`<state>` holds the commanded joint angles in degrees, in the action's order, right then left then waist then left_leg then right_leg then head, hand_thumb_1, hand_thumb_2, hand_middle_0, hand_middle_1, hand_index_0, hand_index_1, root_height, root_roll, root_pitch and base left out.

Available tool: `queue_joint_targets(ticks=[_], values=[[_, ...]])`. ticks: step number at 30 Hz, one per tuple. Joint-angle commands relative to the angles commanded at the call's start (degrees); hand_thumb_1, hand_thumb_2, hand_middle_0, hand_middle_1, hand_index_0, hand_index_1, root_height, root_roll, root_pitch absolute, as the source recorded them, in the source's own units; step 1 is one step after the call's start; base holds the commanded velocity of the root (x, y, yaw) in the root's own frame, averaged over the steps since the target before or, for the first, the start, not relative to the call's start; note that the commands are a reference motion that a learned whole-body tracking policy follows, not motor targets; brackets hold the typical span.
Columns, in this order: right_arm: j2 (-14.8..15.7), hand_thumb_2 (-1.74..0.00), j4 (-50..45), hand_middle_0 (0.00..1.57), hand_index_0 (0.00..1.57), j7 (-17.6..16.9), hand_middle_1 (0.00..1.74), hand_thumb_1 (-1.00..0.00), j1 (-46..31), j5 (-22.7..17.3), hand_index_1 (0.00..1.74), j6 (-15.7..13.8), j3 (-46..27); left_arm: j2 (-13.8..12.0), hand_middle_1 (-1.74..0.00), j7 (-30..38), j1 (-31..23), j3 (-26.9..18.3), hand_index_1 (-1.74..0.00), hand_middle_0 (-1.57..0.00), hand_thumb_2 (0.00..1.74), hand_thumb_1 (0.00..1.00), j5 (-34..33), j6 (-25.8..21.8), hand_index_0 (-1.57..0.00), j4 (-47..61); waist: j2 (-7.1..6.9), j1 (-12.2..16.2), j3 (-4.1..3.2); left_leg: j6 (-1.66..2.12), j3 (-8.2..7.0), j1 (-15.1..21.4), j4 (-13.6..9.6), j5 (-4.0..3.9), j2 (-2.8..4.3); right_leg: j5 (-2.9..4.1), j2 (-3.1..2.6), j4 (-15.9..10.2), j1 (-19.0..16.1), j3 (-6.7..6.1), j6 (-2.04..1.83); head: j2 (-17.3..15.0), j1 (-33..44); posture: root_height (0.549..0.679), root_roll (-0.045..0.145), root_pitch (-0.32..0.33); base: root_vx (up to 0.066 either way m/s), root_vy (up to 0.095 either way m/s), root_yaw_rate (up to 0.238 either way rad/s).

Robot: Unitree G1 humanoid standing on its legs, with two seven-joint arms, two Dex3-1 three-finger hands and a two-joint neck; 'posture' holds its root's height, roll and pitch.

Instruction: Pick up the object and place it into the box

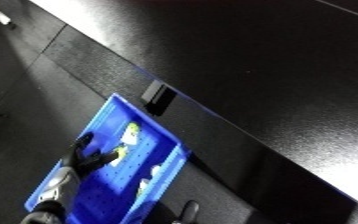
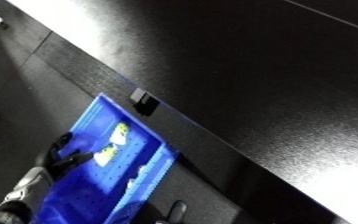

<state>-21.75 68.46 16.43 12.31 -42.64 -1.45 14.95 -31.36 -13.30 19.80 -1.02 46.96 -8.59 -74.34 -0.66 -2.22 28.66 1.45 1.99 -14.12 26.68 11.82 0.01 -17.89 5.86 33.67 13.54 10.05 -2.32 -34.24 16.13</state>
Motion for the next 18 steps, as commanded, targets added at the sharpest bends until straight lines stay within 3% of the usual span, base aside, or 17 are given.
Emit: queue_joint_targets(ticks=[7,11,14,18], values=[[-0.56,0.0,0.83,0.0,0.0,-0.99,0.0,0.0,1.1,0.57,0.0,0.48,-1.47,4.69,0.0,-0.87,-2.47,4.81,0.0,0.0,0.0,0.0,-7.05,1.13,0.0,1.07,1.44,1.0,-0.8,0.25,-0.74,1.11,-1.94,-0.95,0.43,1.09,-0.05,-0.76,0.45,-0.79,-0.26,2.31,-16.6,0.656,0.023,-0.032,-0.037,0.016,-0.128],[-1.04,0.0,1.7,0.0,0.0,-1.03,0.0,0.0,1.95,1.68,0.0,1.72,-2.41,7.75,0.0,1.34,-3.76,6.99,0.0,0.0,0.0,0.0,-9.81,2.28,0.0,1.33,1.89,1.79,-1.64,0.31,-1.19,1.46,-1.72,-0.65,0.45,2.24,-0.27,-2.15,0.41,-1.45,-0.44,1.11,-21.21,0.656,0.023,-0.032,-0.015,0.013,-0.142],[-1.19,0.0,1.98,0.0,0.0,-0.95,0.0,0.0,1.97,2.82,0.0,2.55,-2.94,9.48,0.0,2.8,-4.81,7.72,0.0,0.0,0.0,0.0,-11.45,3.53,0.0,1.3,2.09,2.28,-2.4,0.41,-1.72,2.39,-1.94,-0.44,0.48,3.25,-0.64,-4.03,-0.51,-1.67,-0.57,-0.39,-23.42,0.658,0.022,-0.036,0.027,0.021,-0.175],[-0.52,0.0,2.23,0.0,0.0,-0.65,0.0,0.0,0.76,4.97,0.0,2.79,-3.61,11.52,0.0,3.98,-6.67,8.18,0.0,0.0,0.0,0.0,-13.47,4.22,0.0,1.27,2.11,2.8,-4.29,0.69,-2.46,4.99,-4.51,-1.07,0.54,4.88,-0.94,-7.88,-2.8,-1.89,-1.25,-3.24,-25.92,0.663,0.02,-0.039,0.071,0.011,-0.187]])
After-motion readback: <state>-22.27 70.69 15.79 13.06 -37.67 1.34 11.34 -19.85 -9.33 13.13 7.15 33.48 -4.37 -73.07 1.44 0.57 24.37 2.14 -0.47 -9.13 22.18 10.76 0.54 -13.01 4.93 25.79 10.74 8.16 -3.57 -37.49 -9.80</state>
